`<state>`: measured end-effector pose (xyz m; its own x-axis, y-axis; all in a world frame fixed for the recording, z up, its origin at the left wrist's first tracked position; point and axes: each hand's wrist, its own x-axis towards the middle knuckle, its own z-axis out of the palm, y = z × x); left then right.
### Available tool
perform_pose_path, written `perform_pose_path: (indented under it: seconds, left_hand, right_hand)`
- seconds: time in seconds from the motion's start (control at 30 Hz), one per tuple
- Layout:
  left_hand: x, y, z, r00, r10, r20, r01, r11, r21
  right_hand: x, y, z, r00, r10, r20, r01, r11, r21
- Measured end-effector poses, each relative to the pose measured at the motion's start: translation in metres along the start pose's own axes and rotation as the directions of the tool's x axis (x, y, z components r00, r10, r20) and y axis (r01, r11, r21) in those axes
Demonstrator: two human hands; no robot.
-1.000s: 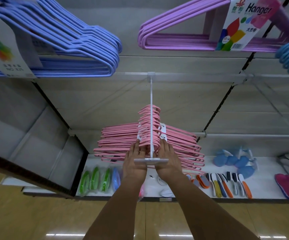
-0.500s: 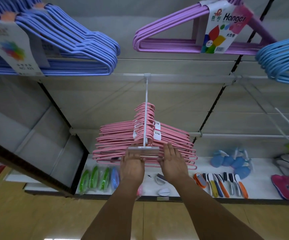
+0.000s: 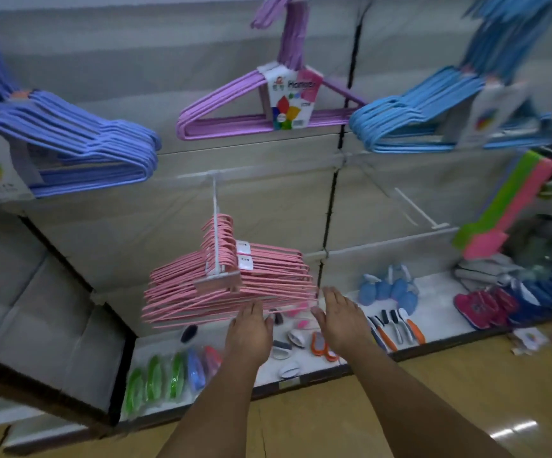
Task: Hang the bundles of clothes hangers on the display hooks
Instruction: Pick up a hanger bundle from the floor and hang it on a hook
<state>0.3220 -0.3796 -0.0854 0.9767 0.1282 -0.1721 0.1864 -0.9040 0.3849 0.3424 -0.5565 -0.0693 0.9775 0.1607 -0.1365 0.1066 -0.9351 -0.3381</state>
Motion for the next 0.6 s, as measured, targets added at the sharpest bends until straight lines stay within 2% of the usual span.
perform_pose_path:
  seconds: [0.1, 0.27, 0.43, 0.6]
  left_hand:
    - [0.001, 0.027, -0.002, 0.995, 0.093, 0.044, -0.095, 0.995, 0.027]
    - [-0.008, 0.069, 0.018, 0.963, 0.24, 0.119, -0.245, 0.969, 0.028]
    - [-0.027, 0.124, 0.055, 0.88, 0.425, 0.21, -0.431, 0.902, -0.022]
    - [-0.066, 0.193, 0.083, 0.757, 0.598, 0.263, -0.595, 0.798, -0.102]
  right_hand:
    - [-0.022, 0.02, -0.012, 0.989, 0.145, -0.038, -0.143, 0.989, 0.037]
    - [-0.069, 0.054, -0.018, 0.925, 0.358, -0.128, -0.344, 0.931, 0.125]
    - [-0.134, 0.097, -0.028, 0.807, 0.564, -0.175, -0.537, 0.824, 0.183]
    - [-0.199, 0.141, -0.038, 0.652, 0.732, -0.198, -0.685, 0.681, 0.258]
